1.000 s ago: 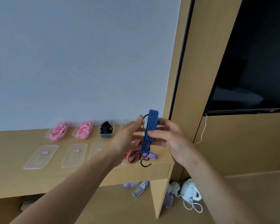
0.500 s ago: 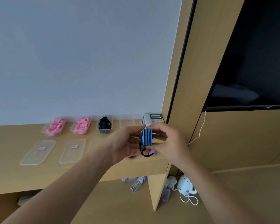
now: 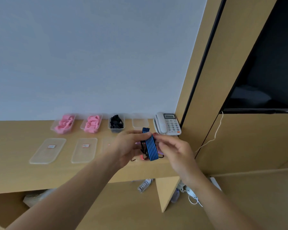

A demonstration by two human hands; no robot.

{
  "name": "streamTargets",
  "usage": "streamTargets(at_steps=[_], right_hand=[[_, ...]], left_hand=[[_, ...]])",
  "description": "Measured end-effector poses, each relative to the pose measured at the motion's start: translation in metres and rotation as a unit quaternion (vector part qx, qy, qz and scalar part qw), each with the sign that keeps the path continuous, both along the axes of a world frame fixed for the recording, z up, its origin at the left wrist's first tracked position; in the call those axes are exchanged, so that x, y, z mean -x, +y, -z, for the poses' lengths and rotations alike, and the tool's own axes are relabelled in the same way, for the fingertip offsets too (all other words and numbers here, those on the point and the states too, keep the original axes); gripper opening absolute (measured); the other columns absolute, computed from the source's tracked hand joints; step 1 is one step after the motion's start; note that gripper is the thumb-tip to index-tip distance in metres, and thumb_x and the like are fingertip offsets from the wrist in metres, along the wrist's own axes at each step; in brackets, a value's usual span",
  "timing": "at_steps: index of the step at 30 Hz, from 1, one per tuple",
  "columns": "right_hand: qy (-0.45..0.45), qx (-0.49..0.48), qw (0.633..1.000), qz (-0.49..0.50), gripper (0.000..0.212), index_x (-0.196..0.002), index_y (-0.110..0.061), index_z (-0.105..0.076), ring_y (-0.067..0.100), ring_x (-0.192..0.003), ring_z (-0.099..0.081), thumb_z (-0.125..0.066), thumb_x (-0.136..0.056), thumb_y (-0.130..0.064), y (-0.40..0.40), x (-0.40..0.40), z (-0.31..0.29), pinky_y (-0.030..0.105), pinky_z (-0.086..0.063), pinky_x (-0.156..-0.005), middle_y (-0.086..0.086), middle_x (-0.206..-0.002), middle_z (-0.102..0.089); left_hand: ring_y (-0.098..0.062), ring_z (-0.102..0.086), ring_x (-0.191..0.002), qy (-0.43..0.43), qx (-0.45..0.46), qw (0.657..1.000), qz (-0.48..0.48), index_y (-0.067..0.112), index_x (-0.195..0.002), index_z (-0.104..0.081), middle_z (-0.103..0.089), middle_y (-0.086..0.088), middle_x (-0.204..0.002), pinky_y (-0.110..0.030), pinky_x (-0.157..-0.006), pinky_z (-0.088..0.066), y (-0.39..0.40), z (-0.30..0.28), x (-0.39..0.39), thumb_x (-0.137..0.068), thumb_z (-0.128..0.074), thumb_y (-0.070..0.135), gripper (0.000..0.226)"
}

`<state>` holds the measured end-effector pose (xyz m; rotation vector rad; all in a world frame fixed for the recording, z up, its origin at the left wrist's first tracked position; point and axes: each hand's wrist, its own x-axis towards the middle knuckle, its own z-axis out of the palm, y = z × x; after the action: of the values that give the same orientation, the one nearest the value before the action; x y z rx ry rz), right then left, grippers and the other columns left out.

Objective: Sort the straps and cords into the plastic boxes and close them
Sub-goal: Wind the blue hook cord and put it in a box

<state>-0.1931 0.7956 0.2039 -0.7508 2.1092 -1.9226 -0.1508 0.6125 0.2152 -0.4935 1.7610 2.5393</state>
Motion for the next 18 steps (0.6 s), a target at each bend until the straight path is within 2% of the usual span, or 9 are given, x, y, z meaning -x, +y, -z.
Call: streamTargets(at_steps=[2, 4, 6, 8, 9, 11, 12, 14, 18], right_hand=[[-0.097, 0.015, 0.995, 0.005, 0.021, -0.117, -0.021, -0.071, 0.017, -0.098, -0.074, -0.066, -0.097, -0.021, -0.016, -0.006, 0.007, 0.031, -0.061, -0.08, -0.001, -0.105, -0.077], [-0.132, -0.003, 0.991, -0.008, 0.027, -0.122, -0.021, -0.068, 0.02, -0.096, -0.075, -0.068, -0.095, -0.026, -0.03, -0.012, 0.015, 0.032, -0.061, -0.079, 0.001, -0.103, -0.077], [-0.04, -0.072, 0.996, 0.015, 0.03, -0.119, -0.028, -0.068, 0.008, -0.093, -0.072, -0.074, -0.09, -0.031, -0.043, -0.015, 0.024, 0.025, -0.059, -0.08, -0.006, -0.098, -0.077], [0.062, -0.109, 0.99, 0.058, 0.034, -0.115, -0.028, -0.068, -0.002, -0.091, -0.067, -0.081, -0.083, -0.028, -0.056, -0.013, 0.029, 0.01, -0.052, -0.072, -0.01, -0.095, -0.073], [0.1, -0.122, 0.985, 0.074, 0.037, -0.116, -0.024, -0.067, -0.003, -0.092, -0.065, -0.082, -0.082, -0.024, -0.062, -0.008, 0.031, 0.008, -0.049, -0.071, -0.011, -0.096, -0.072], [0.167, -0.172, 0.967, 0.091, 0.045, -0.124, -0.02, -0.063, 0.002, -0.093, -0.065, -0.081, -0.083, -0.017, -0.073, 0.005, 0.037, 0.015, -0.05, -0.077, -0.01, -0.101, -0.071], [0.179, -0.196, 0.96, 0.089, 0.048, -0.128, -0.018, -0.061, 0.005, -0.095, -0.064, -0.079, -0.084, -0.015, -0.078, 0.014, 0.042, 0.02, -0.051, -0.081, -0.007, -0.104, -0.07], [0.146, -0.209, 0.965, 0.065, 0.049, -0.132, -0.02, -0.058, 0.006, -0.098, -0.064, -0.075, -0.087, -0.015, -0.085, 0.034, 0.05, 0.024, -0.053, -0.085, -0.007, -0.107, -0.069], [0.074, -0.191, 0.978, 0.028, 0.044, -0.129, -0.023, -0.061, 0.004, -0.095, -0.066, -0.075, -0.088, -0.018, -0.102, 0.092, 0.065, 0.019, -0.053, -0.082, -0.008, -0.104, -0.071]], left_hand=[[-0.033, -0.074, -0.088, 0.012, -0.002, 0.998, -0.054, -0.004, -0.115, -0.067, -0.074, -0.024, -0.109, -0.038, -0.076, -0.059, -0.009, 0.006, 0.0, -0.084, -0.08, 0.012, 0.038], [-0.035, -0.075, -0.092, 0.018, 0.003, 0.995, -0.101, -0.006, -0.118, -0.063, -0.073, -0.026, -0.11, -0.04, -0.077, -0.061, -0.014, 0.013, 0.002, -0.086, -0.08, 0.011, 0.04], [-0.035, -0.075, -0.095, 0.018, -0.002, 0.99, -0.142, -0.007, -0.118, -0.06, -0.072, -0.026, -0.11, -0.045, -0.081, -0.062, -0.016, 0.022, 0.007, -0.086, -0.079, 0.01, 0.041], [-0.032, -0.075, -0.092, 0.009, -0.018, 0.986, -0.164, -0.005, -0.115, -0.061, -0.073, -0.024, -0.107, -0.04, -0.071, -0.062, -0.013, 0.031, 0.013, -0.085, -0.08, 0.013, 0.04], [-0.031, -0.075, -0.089, 0.002, -0.018, 0.986, -0.166, -0.004, -0.114, -0.061, -0.073, -0.024, -0.105, -0.035, -0.063, -0.06, -0.012, 0.035, 0.017, -0.084, -0.081, 0.015, 0.04], [-0.029, -0.074, -0.086, -0.015, -0.004, 0.986, -0.164, -0.002, -0.114, -0.061, -0.073, -0.024, -0.105, -0.032, -0.055, -0.053, -0.013, 0.044, 0.028, -0.084, -0.081, 0.019, 0.041], [-0.029, -0.074, -0.086, -0.023, 0.003, 0.986, -0.164, -0.001, -0.114, -0.061, -0.073, -0.023, -0.105, -0.035, -0.058, -0.054, -0.016, 0.049, 0.035, -0.084, -0.081, 0.02, 0.042], [-0.025, -0.075, -0.084, -0.039, 0.001, 0.986, -0.165, 0.0, -0.112, -0.062, -0.074, -0.02, -0.103, -0.039, -0.069, -0.061, -0.027, 0.056, 0.051, -0.084, -0.081, 0.019, 0.039], [-0.016, -0.073, -0.078, -0.058, 0.005, 0.986, -0.159, -0.003, -0.11, -0.064, -0.073, -0.014, -0.093, -0.024, -0.065, -0.058, -0.056, 0.07, 0.092, -0.092, -0.074, 0.022, 0.032]])
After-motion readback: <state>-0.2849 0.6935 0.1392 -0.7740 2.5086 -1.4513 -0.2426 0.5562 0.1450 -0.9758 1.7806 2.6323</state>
